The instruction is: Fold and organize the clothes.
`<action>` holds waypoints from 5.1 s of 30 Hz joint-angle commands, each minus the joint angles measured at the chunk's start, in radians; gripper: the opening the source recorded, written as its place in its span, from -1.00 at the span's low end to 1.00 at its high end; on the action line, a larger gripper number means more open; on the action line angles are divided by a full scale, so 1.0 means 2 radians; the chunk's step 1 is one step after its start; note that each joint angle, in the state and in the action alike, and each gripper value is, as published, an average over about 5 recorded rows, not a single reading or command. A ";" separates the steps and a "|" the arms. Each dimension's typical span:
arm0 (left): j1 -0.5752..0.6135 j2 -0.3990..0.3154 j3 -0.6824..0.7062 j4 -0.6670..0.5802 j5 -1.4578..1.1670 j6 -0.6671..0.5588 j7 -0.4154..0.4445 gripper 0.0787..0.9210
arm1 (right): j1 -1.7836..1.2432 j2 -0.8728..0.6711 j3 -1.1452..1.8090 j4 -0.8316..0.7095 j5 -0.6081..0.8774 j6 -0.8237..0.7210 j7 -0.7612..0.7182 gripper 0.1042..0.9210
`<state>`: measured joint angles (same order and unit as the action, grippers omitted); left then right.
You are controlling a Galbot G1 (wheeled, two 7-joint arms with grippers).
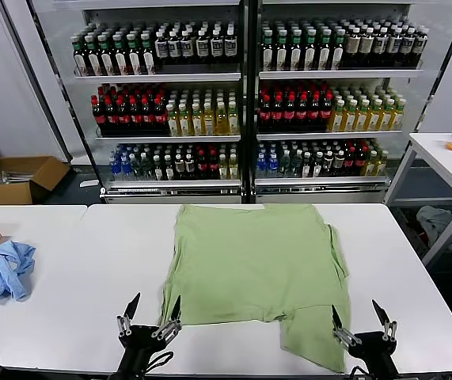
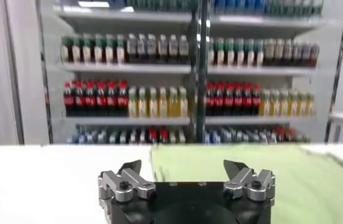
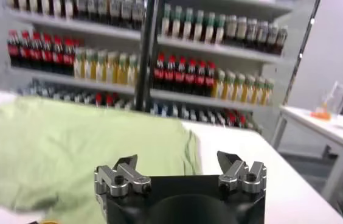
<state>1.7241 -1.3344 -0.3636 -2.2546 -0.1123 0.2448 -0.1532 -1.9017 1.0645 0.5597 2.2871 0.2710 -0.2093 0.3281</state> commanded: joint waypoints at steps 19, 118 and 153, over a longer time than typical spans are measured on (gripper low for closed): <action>-0.112 0.046 0.020 0.118 -0.047 0.147 -0.011 0.77 | 0.008 0.023 -0.071 -0.019 0.033 -0.119 0.035 0.76; -0.273 0.102 0.041 0.217 -0.180 0.041 0.022 -0.38 | 0.353 -0.082 -0.136 -0.171 0.074 -0.096 -0.062 -0.76; -0.269 0.091 0.053 0.255 -0.208 0.056 0.030 -0.25 | 0.309 -0.054 -0.113 -0.192 0.198 -0.180 -0.011 -0.08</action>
<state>1.1852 -1.1539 -0.2564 -1.7567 -0.4912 0.3487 -0.1066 -1.2745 0.9579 0.3436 1.9052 0.6232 -0.5415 0.3006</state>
